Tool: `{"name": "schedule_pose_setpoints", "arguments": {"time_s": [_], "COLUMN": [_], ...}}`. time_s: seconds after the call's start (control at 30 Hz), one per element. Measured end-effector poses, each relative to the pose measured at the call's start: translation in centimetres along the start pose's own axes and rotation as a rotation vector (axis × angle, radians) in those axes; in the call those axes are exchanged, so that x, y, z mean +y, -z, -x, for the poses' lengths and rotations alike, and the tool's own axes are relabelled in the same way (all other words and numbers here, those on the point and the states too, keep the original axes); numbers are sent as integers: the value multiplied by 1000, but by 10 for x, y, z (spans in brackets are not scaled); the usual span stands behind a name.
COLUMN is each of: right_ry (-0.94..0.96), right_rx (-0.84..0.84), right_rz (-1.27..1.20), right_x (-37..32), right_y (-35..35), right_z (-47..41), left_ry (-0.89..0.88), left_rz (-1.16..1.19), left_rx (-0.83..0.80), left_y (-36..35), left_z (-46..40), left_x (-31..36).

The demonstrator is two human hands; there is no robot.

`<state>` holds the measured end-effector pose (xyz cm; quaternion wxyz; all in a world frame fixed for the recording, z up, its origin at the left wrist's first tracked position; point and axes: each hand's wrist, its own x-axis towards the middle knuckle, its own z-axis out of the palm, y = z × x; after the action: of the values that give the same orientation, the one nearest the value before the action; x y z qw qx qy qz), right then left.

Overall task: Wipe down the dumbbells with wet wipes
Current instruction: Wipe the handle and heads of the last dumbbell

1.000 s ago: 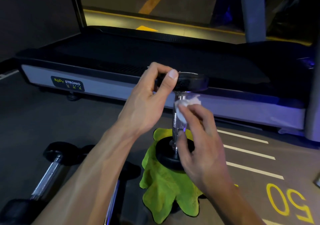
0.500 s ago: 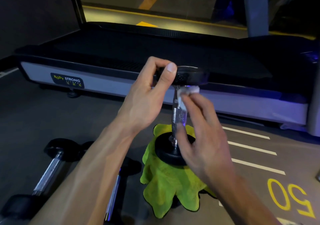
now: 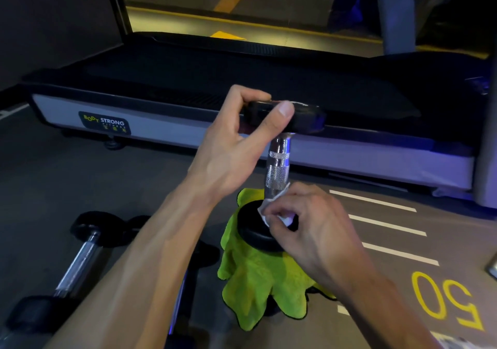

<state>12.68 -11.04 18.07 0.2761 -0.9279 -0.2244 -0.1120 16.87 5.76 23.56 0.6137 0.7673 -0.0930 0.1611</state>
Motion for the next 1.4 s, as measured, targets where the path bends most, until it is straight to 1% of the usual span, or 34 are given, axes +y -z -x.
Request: {"name": "schedule_pose_setpoints", "arguments": {"time_s": [0.03, 0.1, 0.17, 0.2, 0.33, 0.43, 0.47, 0.53, 0.57, 0.67, 0.73, 0.83, 0.97, 1.17, 1.23, 1.3, 1.33, 1.4], "right_ry": [12, 22, -51, -89, -142, -94, -61, -19, -29, -121, -160, -179, -54, -105, -93, -76, -55, 13], "right_rx": [-28, -69, -109, -118, -76, -66, -74, -92, -93, -83, -46, -22, -3, 25, 36, 36, 39, 65], "right_rz": [-9, -138, -319, -362, -270, -119, -113, -173, -206, -282, -296, -339, -385, -439, -429, -365, -282, -22], "right_x": [-2, 1, 10, 15, 30, 19, 14, 7, 6, 11, 20, 23, 7, 10, 5, -1, -5, -16], "right_y": [1, 4, 11, 14, 19, 15, 13, 8, 7, 8, 7, 6, 1, -3, -4, -7, -10, -18], "right_z": [-1, 2, 5, 6, 8, 5, 4, 5, 5, 5, 4, 8, 17, 9, 11, 11, 10, 5], "left_ry": [12, 41, 60, 65, 71, 58, 55, 55, 54, 12, -14, -8, -6, 38, 44, 35, 27, 19], "left_rz": [25, 47, 76, 90, 126, 148, 147, 143, 140, 66, 18, 59, 110, 156, 159, 174, 174, 158], "left_rx": [4, -2, -15, -27, -83, -96, -98, -99, -95, -69, -56, -60, -101, -96, -81, -72, -69, -70], "left_y": [1, 2, 4, 5, 7, 5, 5, 6, 6, 9, 11, 11, 10, 17, 18, 16, 14, 10], "left_z": [-1, -3, -5, -7, -8, -6, -5, -4, -4, -1, 1, 3, 2, 0, 1, 2, 3, 4], "left_x": [0, -2, -3, -2, -2, -1, 0, 1, 1, -1, -3, -7, -6, -5, -6, -6, -5, -3]}}
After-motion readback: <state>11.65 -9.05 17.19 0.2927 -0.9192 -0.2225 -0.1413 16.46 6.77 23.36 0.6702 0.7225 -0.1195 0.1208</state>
